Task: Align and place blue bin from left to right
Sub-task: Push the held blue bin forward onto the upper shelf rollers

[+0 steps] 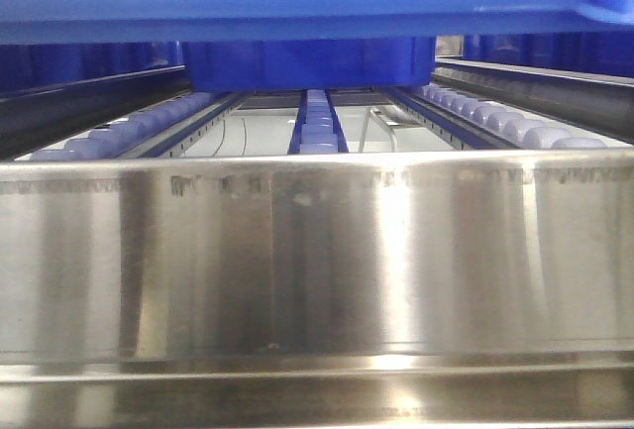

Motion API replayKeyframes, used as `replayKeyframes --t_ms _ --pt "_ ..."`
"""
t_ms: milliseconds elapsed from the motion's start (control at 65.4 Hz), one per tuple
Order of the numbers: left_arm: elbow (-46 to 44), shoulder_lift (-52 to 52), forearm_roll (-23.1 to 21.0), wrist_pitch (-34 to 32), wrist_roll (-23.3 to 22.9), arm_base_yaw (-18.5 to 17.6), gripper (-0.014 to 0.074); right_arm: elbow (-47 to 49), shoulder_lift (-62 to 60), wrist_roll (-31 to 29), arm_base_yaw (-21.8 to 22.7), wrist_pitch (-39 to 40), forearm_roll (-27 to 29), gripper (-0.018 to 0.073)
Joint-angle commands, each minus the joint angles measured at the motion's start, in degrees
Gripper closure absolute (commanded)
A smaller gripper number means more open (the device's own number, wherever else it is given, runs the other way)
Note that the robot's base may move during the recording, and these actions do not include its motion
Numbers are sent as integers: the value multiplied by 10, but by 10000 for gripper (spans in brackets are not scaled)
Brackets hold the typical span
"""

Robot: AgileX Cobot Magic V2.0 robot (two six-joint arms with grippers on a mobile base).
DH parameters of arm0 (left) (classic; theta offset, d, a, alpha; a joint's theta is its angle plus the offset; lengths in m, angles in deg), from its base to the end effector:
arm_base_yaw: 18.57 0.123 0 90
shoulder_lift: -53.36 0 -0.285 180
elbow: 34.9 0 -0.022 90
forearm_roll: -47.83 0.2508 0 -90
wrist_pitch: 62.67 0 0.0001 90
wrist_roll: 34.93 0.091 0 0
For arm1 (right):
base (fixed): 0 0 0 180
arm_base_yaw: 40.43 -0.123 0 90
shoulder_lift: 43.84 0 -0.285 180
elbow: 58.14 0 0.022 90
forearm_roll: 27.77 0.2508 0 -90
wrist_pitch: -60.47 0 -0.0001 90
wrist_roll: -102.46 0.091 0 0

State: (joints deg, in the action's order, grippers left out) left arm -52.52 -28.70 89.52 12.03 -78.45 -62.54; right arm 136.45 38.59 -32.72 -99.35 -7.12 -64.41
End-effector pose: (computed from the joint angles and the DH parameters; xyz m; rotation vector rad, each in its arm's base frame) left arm 0.2041 -0.1158 0.4845 -0.0692 2.1362 0.0743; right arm 0.1690 0.1830 0.4710 -0.2659 2.1365 0.2184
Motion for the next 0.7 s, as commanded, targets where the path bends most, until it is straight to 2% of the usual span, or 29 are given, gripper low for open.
replayKeyframes --t_ms 0,306,382,550,688 --pt "-7 4 15 -47 1 -7 707 6 -5 -8 -7 101 -18 631" --pt "-7 4 15 -55 1 -7 707 6 -5 -8 -7 114 -18 631" --pt "-7 3 10 -68 1 -5 707 6 -4 21 0 95 -14 631" --pt "-7 -12 -71 -98 6 43 707 6 6 27 46 95 24 631" --pt "-7 -41 -160 -145 38 106 707 6 27 22 89 99 65 631"
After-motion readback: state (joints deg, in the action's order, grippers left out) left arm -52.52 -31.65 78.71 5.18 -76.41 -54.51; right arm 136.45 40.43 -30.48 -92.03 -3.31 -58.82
